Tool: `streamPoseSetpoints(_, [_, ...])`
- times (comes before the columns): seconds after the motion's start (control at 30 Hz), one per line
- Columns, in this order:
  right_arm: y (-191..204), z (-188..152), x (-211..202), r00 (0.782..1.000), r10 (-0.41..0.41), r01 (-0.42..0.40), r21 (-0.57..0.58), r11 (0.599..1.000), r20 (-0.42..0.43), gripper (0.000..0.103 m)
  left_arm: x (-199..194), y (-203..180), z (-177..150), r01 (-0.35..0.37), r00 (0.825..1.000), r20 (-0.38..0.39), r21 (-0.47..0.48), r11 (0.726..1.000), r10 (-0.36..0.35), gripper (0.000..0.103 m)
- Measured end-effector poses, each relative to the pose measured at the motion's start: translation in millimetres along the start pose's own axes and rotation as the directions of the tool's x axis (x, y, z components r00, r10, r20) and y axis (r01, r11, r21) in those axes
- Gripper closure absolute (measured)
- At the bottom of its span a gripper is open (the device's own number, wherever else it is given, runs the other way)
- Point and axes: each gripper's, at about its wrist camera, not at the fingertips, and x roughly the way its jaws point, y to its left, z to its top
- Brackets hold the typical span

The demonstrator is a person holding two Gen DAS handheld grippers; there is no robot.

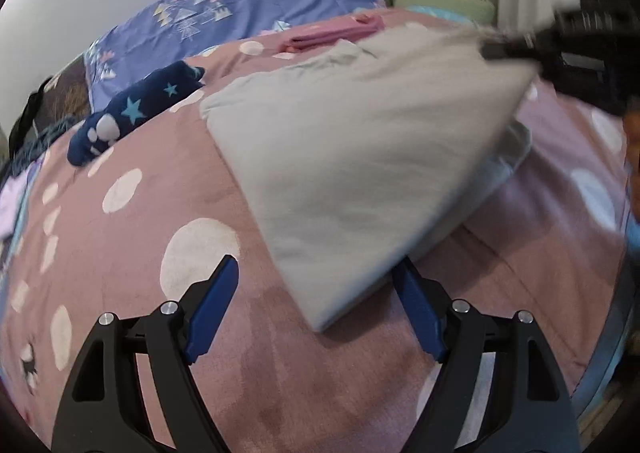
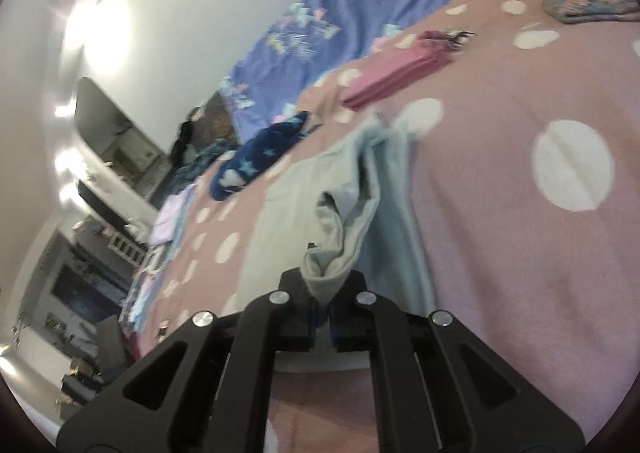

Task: Fold small clothes
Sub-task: 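Open both grippers and release the folded grey shirt onto the bed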

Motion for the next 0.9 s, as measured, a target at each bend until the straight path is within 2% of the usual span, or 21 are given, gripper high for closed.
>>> streamPoseSetpoints(0.1, [-25.4, -7.2, 13.6, 0.994, -0.074, 0.078, 0.044, 0.996, -0.085, 0.097, 1.2, 8.9, -3.9, -0.004, 1.000, -0.008, -0.029, 1.000, 0.003, 0.024])
streamPoseSetpoints(0.17, [-42.6, -16.9, 26.7, 0.983, -0.083, 0.096, 0.078, 0.992, -0.162, 0.097, 4.1, 17.1, -5.8, 0.004, 1.000, -0.017, -0.057, 0.998, -0.005, 0.024])
streamPoseSetpoints(0.23, [-46.6, -21.8, 23.3, 0.985, -0.066, 0.079, 0.077, 0.994, -0.161, 0.096, 3.8, 23.8, -8.6, 0.015, 1.000, -0.021, -0.083, 0.996, -0.017, 0.024])
streamPoseSetpoints(0.3, [-39.8, -19.4, 14.5, 0.987, -0.083, 0.088, 0.034, 0.996, -0.134, 0.088, 1.8, 29.0, -11.5, 0.015, 1.000, -0.021, -0.101, 0.995, -0.017, 0.024])
streamPoseSetpoints(0.47, [-17.3, -13.5, 2.6, 0.991, -0.118, 0.111, -0.103, 0.988, -0.064, 0.087, 0.6, 36.3, -16.5, 0.006, 1.000, -0.023, -0.119, 0.993, -0.009, 0.024])
streamPoseSetpoints(0.53, [-15.1, -16.6, 10.0, 0.978, -0.193, 0.180, -0.145, 0.973, -0.082, 0.088, 2.7, 39.1, -20.1, 0.006, 0.999, -0.041, -0.139, 0.990, -0.012, 0.024])
streamPoseSetpoints(0.57, [-20.6, -19.9, 17.5, 0.959, -0.263, 0.245, -0.157, 0.957, -0.109, 0.090, 3.2, 41.2, -21.4, 0.011, 0.999, -0.047, -0.146, 0.989, -0.018, 0.024])
streamPoseSetpoints(0.6, [-29.3, -22.1, 20.4, 0.949, -0.287, 0.268, -0.148, 0.952, -0.128, 0.089, 1.5, 42.0, -24.1, 0.020, 0.998, -0.052, -0.151, 0.988, -0.028, 0.024])
streamPoseSetpoints(0.67, [-40.6, -22.5, 17.2, 0.961, -0.236, 0.224, -0.096, 0.970, -0.143, 0.087, -4.8, 46.9, -28.8, 0.055, 0.996, -0.065, -0.177, 0.983, -0.067, 0.025])
streamPoseSetpoints(0.7, [-42.2, -20.6, 13.0, 0.965, -0.220, 0.209, -0.086, 0.974, -0.145, 0.085, -9.4, 51.7, -30.0, 0.089, 0.993, -0.060, -0.207, 0.974, -0.104, 0.033])
streamPoseSetpoints(0.73, [-42.7, -18.6, 8.9, 0.968, -0.209, 0.199, -0.083, 0.976, -0.141, 0.082, -19.9, 61.7, -29.1, 0.185, 0.980, -0.018, -0.276, 0.943, -0.198, 0.039])
streamPoseSetpoints(0.77, [-41.9, -15.3, 3.5, 0.971, -0.202, 0.190, -0.094, 0.977, -0.131, 0.078, -27.2, 68.8, -25.8, 0.260, 0.964, 0.025, -0.316, 0.912, -0.266, 0.051])
streamPoseSetpoints(0.8, [-40.3, -10.7, 0.2, 0.972, -0.201, 0.189, -0.102, 0.977, -0.120, 0.078, -35.7, 74.5, -20.1, 0.328, 0.944, 0.074, -0.339, 0.882, -0.322, 0.057])
streamPoseSetpoints(0.83, [-38.3, -5.6, -2.1, 0.974, -0.199, 0.188, -0.108, 0.976, -0.105, 0.078, -44.0, 77.4, -12.4, 0.364, 0.931, 0.115, -0.334, 0.870, -0.345, 0.057])
streamPoseSetpoints(0.9, [-29.2, 10.6, -3.8, 0.981, -0.180, 0.170, -0.120, 0.978, -0.077, 0.078, -52.6, 71.5, 9.1, 0.354, 0.933, 0.161, -0.253, 0.901, -0.321, 0.058])
